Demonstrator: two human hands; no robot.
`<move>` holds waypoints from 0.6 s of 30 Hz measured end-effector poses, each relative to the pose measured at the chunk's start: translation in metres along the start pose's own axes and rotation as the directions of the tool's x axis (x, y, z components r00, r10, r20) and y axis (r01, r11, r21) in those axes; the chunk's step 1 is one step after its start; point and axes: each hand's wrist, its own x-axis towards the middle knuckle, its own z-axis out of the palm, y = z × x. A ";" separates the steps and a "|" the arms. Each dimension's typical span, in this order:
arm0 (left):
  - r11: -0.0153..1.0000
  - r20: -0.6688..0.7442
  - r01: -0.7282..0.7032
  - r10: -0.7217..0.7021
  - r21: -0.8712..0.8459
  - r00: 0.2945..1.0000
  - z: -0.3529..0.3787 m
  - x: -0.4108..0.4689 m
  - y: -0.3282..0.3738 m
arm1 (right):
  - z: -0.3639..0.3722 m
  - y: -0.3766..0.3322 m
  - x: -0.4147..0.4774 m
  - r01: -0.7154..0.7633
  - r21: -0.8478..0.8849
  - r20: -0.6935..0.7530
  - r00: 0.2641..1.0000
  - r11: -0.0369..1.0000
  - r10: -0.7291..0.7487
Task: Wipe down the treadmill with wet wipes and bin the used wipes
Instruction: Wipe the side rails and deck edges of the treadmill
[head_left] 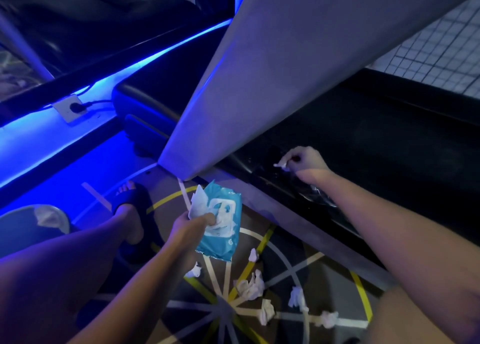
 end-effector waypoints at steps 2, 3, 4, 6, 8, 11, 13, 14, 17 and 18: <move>1.000 0.003 0.008 -0.008 -0.010 1.000 0.001 0.000 -0.001 | -0.001 -0.006 0.009 -0.148 0.237 -0.103 0.979 0.960 0.176; 1.000 0.005 0.010 -0.010 -0.012 1.000 0.001 0.001 -0.001 | 0.000 -0.007 0.014 -0.199 0.360 -0.099 0.963 0.911 0.250; 1.000 0.003 0.012 -0.012 -0.014 1.000 0.000 0.003 -0.002 | 0.001 -0.008 0.019 -0.238 0.461 -0.077 0.949 0.855 0.306; 1.000 -0.001 0.014 -0.014 -0.014 1.000 -0.001 0.005 -0.002 | 0.004 -0.007 0.027 -0.288 0.553 -0.034 0.930 0.782 0.367; 1.000 -0.011 0.014 -0.014 -0.013 1.000 -0.002 0.008 -0.002 | 0.011 -0.013 0.030 -0.268 0.545 -0.017 0.944 0.795 0.330; 1.000 -0.019 0.004 -0.005 -0.010 1.000 -0.003 0.013 -0.001 | 0.030 -0.033 0.026 -0.214 0.444 0.029 0.974 0.870 0.225; 1.000 -0.021 0.006 -0.006 -0.012 1.000 -0.002 0.015 0.000 | 0.045 -0.041 0.022 -0.171 0.261 0.044 0.985 0.950 0.165; 1.000 -0.023 0.008 -0.008 -0.012 1.000 -0.001 0.016 0.001 | 0.050 -0.041 0.020 -0.137 0.174 0.035 0.990 0.975 0.133; 1.000 -0.022 0.013 -0.013 -0.013 1.000 0.004 0.015 0.002 | 0.055 -0.033 0.009 0.001 -0.048 -0.023 1.000 0.999 -0.002; 1.000 -0.020 0.014 -0.014 -0.015 1.000 0.006 0.014 0.003 | 0.054 -0.029 0.006 0.057 -0.124 -0.023 0.998 0.991 -0.061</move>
